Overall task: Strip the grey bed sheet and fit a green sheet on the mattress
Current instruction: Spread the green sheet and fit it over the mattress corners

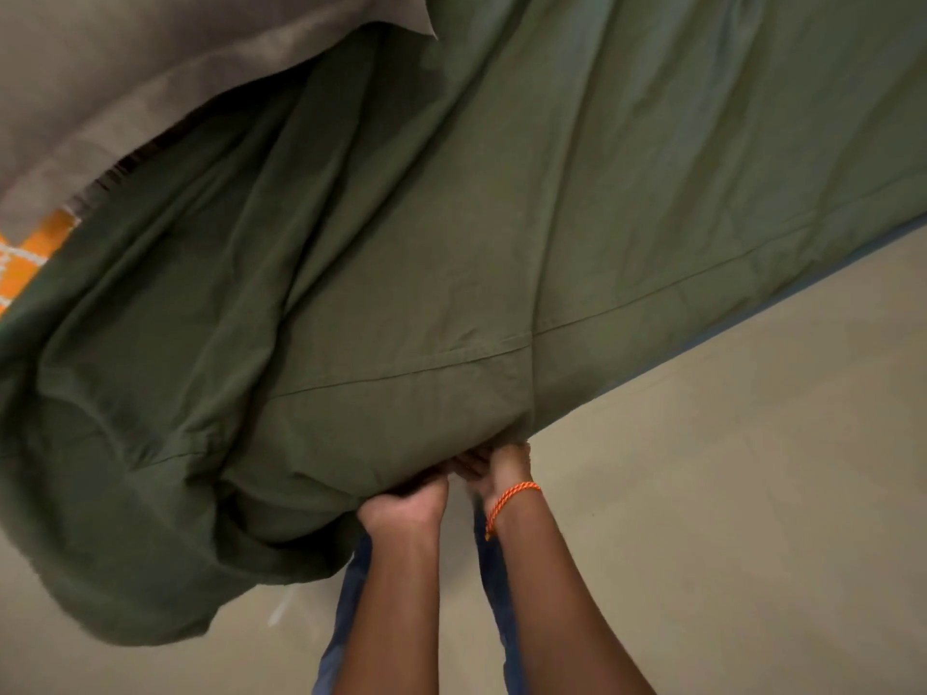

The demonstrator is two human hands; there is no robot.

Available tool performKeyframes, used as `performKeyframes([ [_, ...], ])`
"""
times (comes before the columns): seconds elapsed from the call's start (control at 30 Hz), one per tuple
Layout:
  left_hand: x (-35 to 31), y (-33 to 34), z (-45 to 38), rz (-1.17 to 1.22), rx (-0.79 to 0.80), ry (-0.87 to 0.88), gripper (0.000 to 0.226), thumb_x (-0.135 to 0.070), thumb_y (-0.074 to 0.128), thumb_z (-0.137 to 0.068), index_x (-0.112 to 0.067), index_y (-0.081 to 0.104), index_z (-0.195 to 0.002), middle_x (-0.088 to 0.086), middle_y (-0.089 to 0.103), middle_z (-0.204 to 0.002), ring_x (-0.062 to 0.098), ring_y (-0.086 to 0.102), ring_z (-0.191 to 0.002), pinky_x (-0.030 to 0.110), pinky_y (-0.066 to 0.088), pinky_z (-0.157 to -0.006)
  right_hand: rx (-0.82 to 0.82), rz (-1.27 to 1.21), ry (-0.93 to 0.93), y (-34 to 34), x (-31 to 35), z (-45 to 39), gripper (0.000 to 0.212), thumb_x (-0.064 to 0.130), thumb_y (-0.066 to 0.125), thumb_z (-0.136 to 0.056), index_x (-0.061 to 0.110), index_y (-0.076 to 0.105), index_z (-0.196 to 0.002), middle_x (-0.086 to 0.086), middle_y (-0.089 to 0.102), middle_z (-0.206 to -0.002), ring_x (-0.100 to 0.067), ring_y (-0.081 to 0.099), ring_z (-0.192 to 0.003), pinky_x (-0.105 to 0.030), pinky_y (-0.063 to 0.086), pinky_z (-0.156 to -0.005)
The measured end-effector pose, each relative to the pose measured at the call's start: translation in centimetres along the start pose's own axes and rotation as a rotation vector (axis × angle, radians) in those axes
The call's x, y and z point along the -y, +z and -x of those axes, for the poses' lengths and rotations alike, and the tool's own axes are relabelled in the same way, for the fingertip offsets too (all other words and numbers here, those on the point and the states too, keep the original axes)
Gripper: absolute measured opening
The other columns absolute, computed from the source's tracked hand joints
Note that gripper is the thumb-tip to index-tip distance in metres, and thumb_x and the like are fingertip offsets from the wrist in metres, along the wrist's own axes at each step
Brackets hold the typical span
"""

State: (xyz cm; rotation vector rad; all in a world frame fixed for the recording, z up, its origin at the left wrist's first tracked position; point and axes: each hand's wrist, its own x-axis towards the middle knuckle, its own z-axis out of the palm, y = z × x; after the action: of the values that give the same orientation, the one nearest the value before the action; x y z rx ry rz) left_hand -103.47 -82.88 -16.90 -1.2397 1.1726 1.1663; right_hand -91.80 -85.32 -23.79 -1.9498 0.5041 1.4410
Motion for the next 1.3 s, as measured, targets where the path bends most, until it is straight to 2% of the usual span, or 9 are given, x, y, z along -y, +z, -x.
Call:
performKeyframes([
  [0.1,-0.2,-0.5,-0.2,-0.013,-0.075,0.103,0.039,-0.035,0.043,-0.109,-0.014,0.066,-0.132,0.016,0.067,-0.134,0.035,0.064,-0.121,0.047,0.047,-0.115,-0.272,0.231,-0.312,-0.6,0.2,2.2,0.025,0.023,0.050,-0.077,0.028,0.068,-0.093,-0.009,0.075,-0.100,-0.031,0.070,-0.086,-0.044,0.060,-0.076],
  [0.27,-1.1,0.3,1.7,-0.317,-0.237,0.219,0.045,-0.028,0.034,-0.109,-0.009,0.059,-0.141,0.016,0.063,-0.138,0.035,0.061,-0.125,0.050,0.049,-0.110,-0.577,0.225,-0.593,4.4,2.0,10.0,0.015,0.000,0.045,-0.094,0.013,0.046,-0.101,-0.005,0.053,-0.093,-0.033,0.050,-0.083,-0.034,0.033,-0.073],
  [0.43,-4.3,0.5,4.7,-0.536,-0.457,0.510,0.032,-0.010,0.045,-0.096,0.000,0.059,-0.123,0.016,0.065,-0.112,0.028,0.063,-0.076,0.033,0.051,-0.059,-0.534,0.320,-0.710,7.6,-1.1,14.2,0.011,0.010,0.050,-0.099,0.013,0.058,-0.106,-0.002,0.064,-0.094,-0.018,0.055,-0.077,-0.011,0.034,-0.065],
  [0.63,-12.7,-3.5,6.5,-0.515,-0.417,0.919,0.054,-0.026,0.066,-0.086,-0.021,0.045,-0.136,0.006,0.056,-0.131,0.030,0.064,-0.109,0.041,0.058,-0.093,-0.225,0.552,-0.574,9.4,-7.9,17.3,0.021,0.037,0.063,-0.099,0.018,0.062,-0.089,0.005,0.065,-0.081,-0.021,0.065,-0.083,-0.030,0.050,-0.069],
  [0.83,-23.9,-6.8,5.9,-1.033,-0.412,1.335,0.057,-0.026,0.074,-0.087,-0.032,0.058,-0.141,0.004,0.041,-0.151,0.026,0.049,-0.136,0.033,0.037,-0.115,-0.081,0.790,-0.669,11.1,-12.4,19.0,0.043,0.044,0.054,-0.103,0.017,0.066,-0.072,0.003,0.067,-0.069,-0.007,0.058,-0.064,-0.026,0.044,-0.056],
  [0.93,-28.0,-6.3,5.3,-1.217,-0.417,1.357,0.063,-0.041,0.075,-0.088,-0.024,0.053,-0.144,0.004,0.037,-0.159,0.032,0.043,-0.141,0.051,0.038,-0.119,0.008,0.871,-0.851,12.4,-13.1,21.2,0.039,0.038,0.054,-0.105,0.019,0.057,-0.072,0.004,0.059,-0.067,-0.004,0.049,-0.059,-0.015,0.026,-0.050],
  [1.07,-31.8,-3.3,4.6,-1.300,-0.362,1.137,0.108,-0.065,0.084,-0.073,-0.020,0.029,-0.156,0.009,0.038,-0.161,0.035,0.041,-0.145,0.057,0.037,-0.119,0.138,0.840,-0.942,15.3,-13.8,22.3,0.019,0.031,0.056,-0.104,0.022,0.059,-0.088,0.005,0.063,-0.082,-0.008,0.058,-0.073,-0.012,0.036,-0.059],
  [1.2,-34.8,-1.9,3.9,-1.323,-0.352,1.051,0.063,-0.077,0.063,-0.082,-0.021,0.054,-0.111,0.005,0.059,-0.130,0.031,0.059,-0.116,0.057,0.049,-0.105,0.140,0.876,-1.007,17.7,-13.7,22.6,0.013,0.019,0.053,-0.101,0.018,0.060,-0.090,0.002,0.062,-0.087,-0.011,0.056,-0.077,-0.015,0.035,-0.062],
  [1.3,-36.6,-1.9,3.9,-1.308,-0.296,1.204,0.048,-0.060,0.055,-0.093,-0.016,0.067,-0.109,0.003,0.063,-0.126,0.030,0.063,-0.112,0.056,0.052,-0.103,0.076,0.895,-1.072,19.0,-14.3,23.2,0.015,0.017,0.051,-0.102,0.019,0.058,-0.090,0.003,0.058,-0.089,-0.010,0.053,-0.077,-0.015,0.035,-0.062],
])
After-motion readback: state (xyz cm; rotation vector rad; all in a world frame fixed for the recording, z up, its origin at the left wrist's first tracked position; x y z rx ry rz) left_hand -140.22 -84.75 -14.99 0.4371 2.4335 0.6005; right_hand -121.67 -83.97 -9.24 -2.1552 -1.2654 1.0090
